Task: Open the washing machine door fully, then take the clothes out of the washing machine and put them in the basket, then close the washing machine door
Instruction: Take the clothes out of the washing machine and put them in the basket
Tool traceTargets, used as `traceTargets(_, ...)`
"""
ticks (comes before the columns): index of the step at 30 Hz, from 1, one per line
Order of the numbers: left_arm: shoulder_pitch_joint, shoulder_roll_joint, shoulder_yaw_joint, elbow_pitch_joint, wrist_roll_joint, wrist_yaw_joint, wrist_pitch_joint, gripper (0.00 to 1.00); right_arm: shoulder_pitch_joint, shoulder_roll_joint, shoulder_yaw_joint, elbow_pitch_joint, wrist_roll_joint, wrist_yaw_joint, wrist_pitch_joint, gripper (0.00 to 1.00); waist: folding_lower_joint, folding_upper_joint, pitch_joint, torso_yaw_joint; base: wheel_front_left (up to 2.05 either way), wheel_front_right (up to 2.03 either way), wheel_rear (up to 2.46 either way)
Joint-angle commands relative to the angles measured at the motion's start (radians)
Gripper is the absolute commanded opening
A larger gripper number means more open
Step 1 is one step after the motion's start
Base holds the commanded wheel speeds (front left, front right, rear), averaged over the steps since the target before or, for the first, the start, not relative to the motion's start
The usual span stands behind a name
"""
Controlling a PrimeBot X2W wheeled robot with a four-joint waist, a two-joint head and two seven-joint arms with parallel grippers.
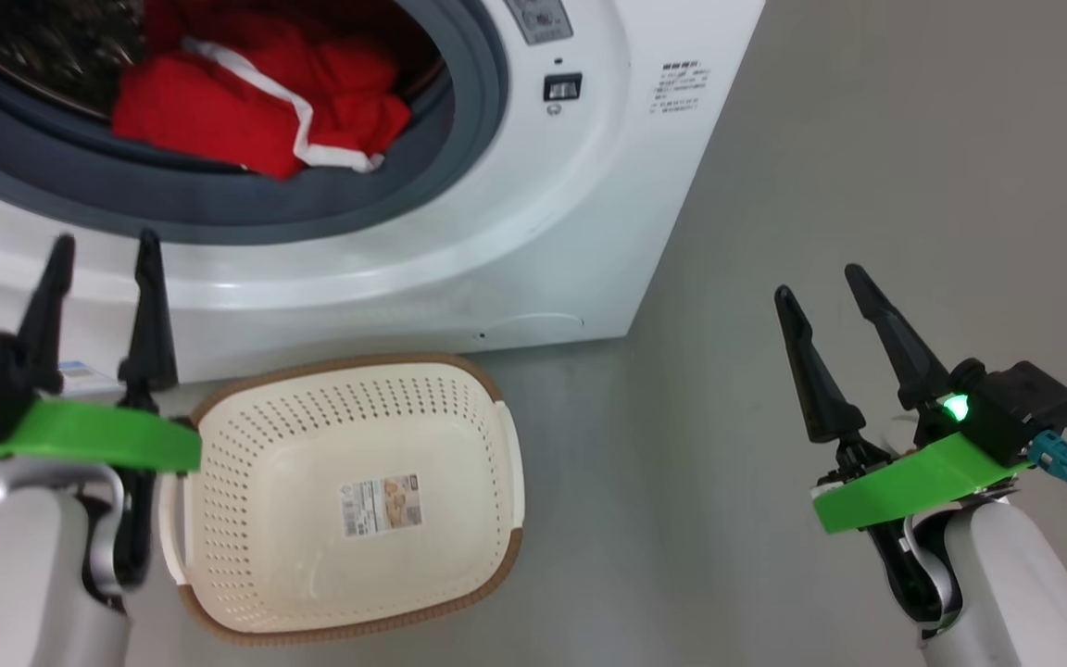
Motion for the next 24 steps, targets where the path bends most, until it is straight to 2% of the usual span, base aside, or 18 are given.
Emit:
traceTargets(1,-0.045,0.036,0.039,-0.010,-0.007,-0.007,0.001,1.00,-0.015,0.003,0.015,-0.029,-0.014,0.002,-0.012,1.00,-0.0001,-0.0001,0.034,-0.012,0.00,0.00,0.00)
traceTargets(12,-0.293,0.033,0.014,0.160,-0.009,-0.037,0.037,1.00,-0.056,0.021,0.013,-0.046,-0.025,0.002,-0.012,1.00,-0.0001,-0.0001,0.135,-0.037,0.00,0.00,0.00)
traceTargets(24,-0.531,0.029,0.001,0.397,-0.013,-0.040,0.091,1.00,-0.088,0.044,0.017,-0.055,-0.030,0.002,-0.012,1.00,-0.0001,-0.0001,0.218,-0.070,0.00,0.00,0.00)
